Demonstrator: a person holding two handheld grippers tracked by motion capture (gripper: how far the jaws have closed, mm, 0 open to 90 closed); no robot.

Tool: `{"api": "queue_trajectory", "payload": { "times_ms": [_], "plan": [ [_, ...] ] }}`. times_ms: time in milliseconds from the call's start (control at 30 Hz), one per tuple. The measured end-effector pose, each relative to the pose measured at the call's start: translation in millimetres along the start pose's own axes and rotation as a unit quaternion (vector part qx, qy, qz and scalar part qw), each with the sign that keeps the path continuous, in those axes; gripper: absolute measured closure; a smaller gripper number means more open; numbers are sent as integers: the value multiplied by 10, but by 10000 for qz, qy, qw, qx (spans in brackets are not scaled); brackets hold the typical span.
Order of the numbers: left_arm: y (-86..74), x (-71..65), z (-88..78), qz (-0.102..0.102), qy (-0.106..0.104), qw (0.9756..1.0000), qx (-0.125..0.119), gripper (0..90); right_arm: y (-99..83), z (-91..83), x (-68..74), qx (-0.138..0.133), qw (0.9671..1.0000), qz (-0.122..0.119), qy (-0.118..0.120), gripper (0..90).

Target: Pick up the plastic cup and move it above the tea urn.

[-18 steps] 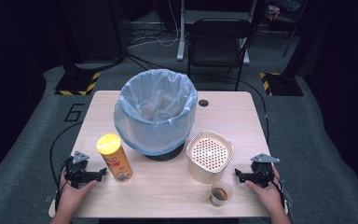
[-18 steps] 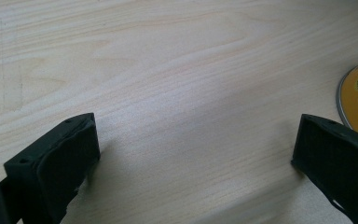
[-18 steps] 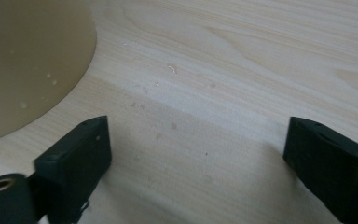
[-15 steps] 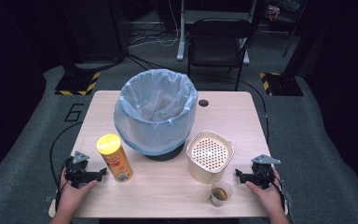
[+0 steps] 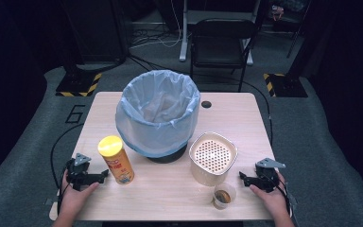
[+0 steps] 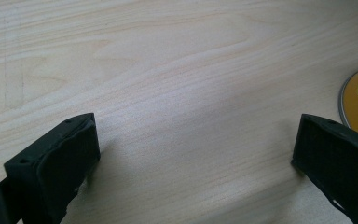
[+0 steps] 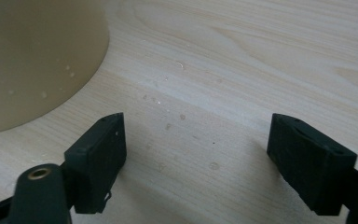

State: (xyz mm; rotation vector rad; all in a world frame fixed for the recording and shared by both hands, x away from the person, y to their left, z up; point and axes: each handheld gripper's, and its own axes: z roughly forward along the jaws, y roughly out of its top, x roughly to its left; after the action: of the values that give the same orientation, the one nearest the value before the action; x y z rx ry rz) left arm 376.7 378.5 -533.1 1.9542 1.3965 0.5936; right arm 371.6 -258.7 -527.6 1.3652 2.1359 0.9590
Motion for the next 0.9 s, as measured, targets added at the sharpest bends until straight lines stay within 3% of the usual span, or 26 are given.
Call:
{"api": "queue_trajectory", "payload": {
  "times_ms": [133, 200, 233, 267, 300, 400, 467, 533, 633, 700, 800, 900],
  "plan": [
    [0, 0, 0, 2, 1, 10000, 1, 4, 2, -16, 13, -30, 10000, 28, 36, 249],
    [0, 0, 0, 2, 0, 10000, 1, 4, 12, -45, 30, 66, 9999, 39, 66, 341],
    [0, 0, 0, 1, 2, 10000, 2, 3, 15, -49, 18, 66, 9999, -66, 62, 381],
    [0, 0, 0, 1, 2, 10000, 2, 4, 15, -49, 18, 66, 9999, -66, 62, 381],
    [0, 0, 0, 1, 3, 10000, 1, 4, 34, -76, 32, 147, 9996, 10, 247, 417],
    [0, 1, 0, 5, 0, 10000, 4, 4, 53, -131, 61, 318, 9987, 8, 393, 416],
    [0, 0, 1, -3, 0, 10000, -3, 4, 60, -163, 79, 284, 9988, -54, 384, 425],
    [0, 1, 0, 5, 0, 10000, 4, 4, 101, -255, 107, 347, 9977, -136, 571, 439],
    [1, 1, 3, 6, 0, 10000, -5, 3, 136, -406, 165, 182, 9973, -350, 620, 422],
    [3, 3, -2, 21, -3, 10000, 27, 4, 129, -472, 193, 106, 9970, -330, 698, 411],
    [2, 1, 0, 6, -9, 10000, 9, 3, 116, -541, 217, 65, 9953, -426, 872, 395],
    [1, 2, 1, 16, 1, 10000, 1, 4, 109, -677, 305, 10, 9923, -676, 1041, 383]
  ]
}}
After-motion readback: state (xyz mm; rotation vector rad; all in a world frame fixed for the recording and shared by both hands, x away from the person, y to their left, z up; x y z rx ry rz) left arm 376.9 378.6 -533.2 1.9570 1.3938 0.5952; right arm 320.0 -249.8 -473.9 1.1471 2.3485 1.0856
